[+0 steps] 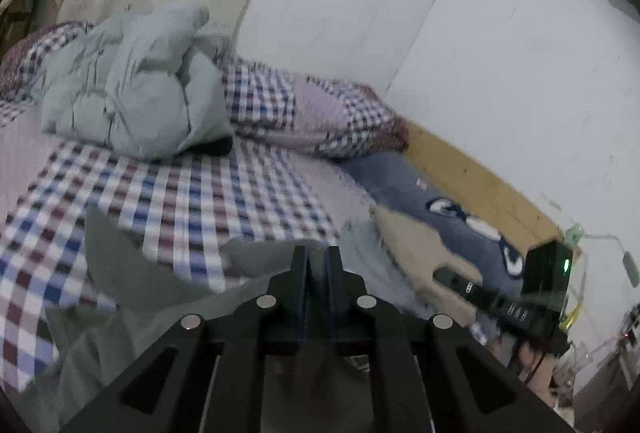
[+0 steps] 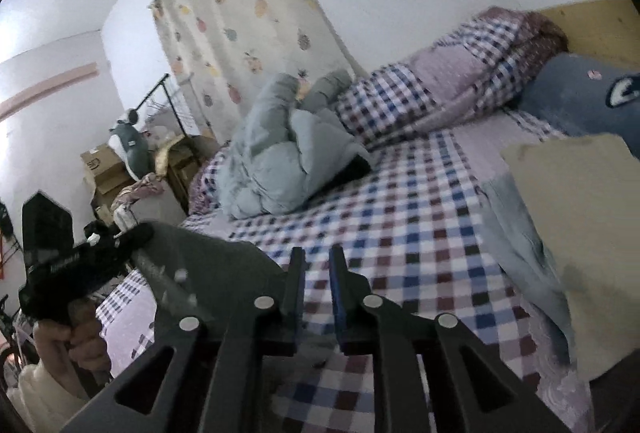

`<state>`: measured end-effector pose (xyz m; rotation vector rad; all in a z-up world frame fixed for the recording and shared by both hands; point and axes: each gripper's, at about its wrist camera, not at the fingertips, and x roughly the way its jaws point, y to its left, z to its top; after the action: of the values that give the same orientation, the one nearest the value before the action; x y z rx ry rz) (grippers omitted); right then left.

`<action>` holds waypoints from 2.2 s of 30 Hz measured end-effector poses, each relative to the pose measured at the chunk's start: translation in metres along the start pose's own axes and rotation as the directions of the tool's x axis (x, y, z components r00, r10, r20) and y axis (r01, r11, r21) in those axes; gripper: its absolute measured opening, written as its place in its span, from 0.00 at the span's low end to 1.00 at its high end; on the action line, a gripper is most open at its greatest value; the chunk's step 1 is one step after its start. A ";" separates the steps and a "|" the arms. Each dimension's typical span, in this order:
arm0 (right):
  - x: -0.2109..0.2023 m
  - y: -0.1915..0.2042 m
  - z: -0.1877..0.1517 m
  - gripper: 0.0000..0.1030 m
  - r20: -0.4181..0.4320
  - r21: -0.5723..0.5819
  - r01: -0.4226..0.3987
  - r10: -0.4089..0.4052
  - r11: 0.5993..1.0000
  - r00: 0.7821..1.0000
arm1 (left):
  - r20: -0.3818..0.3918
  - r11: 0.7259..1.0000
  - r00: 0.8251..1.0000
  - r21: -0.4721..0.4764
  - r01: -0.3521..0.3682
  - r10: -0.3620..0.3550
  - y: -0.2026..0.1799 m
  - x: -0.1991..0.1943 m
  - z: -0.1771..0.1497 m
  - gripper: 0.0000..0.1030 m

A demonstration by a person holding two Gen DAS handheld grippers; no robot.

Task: Fold clothes

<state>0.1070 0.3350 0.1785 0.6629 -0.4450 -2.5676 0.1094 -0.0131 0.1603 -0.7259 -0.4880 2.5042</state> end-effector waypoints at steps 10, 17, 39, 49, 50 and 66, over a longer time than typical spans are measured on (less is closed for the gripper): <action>0.043 -0.001 -0.018 0.50 -0.143 0.027 -0.051 0.054 0.998 0.988 | -0.180 0.999 0.983 0.023 0.044 -0.039 0.003 0.014 -0.062 0.26; 0.080 0.009 -0.037 0.55 -0.245 0.057 -0.064 0.076 0.996 0.967 | -0.131 0.988 0.980 0.021 0.156 -0.151 0.011 -0.010 -0.060 0.75; 0.087 0.070 -0.046 0.68 -0.309 -0.128 -0.222 0.174 0.966 0.935 | -0.070 0.996 0.994 0.041 -0.078 0.081 0.071 0.009 -0.031 0.80; 0.100 0.067 -0.074 0.10 -0.443 -0.192 -0.199 0.096 0.961 0.891 | -0.136 0.986 0.985 0.143 -0.089 0.108 0.051 0.033 -0.041 0.80; 0.095 0.068 -0.073 0.08 -0.438 -0.205 -0.220 0.111 0.954 0.892 | -0.130 0.985 0.986 0.153 -0.082 0.102 0.049 0.032 -0.041 0.80; 0.049 0.107 -0.109 0.08 -0.600 -0.330 -0.582 0.311 0.743 0.737 | -0.124 0.992 0.986 0.052 0.118 -0.111 0.035 0.006 -0.042 0.80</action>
<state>0.1612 0.1989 0.1130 0.8621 0.2247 -1.7987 0.1164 -0.0305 0.1084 -0.7980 -0.3990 2.3414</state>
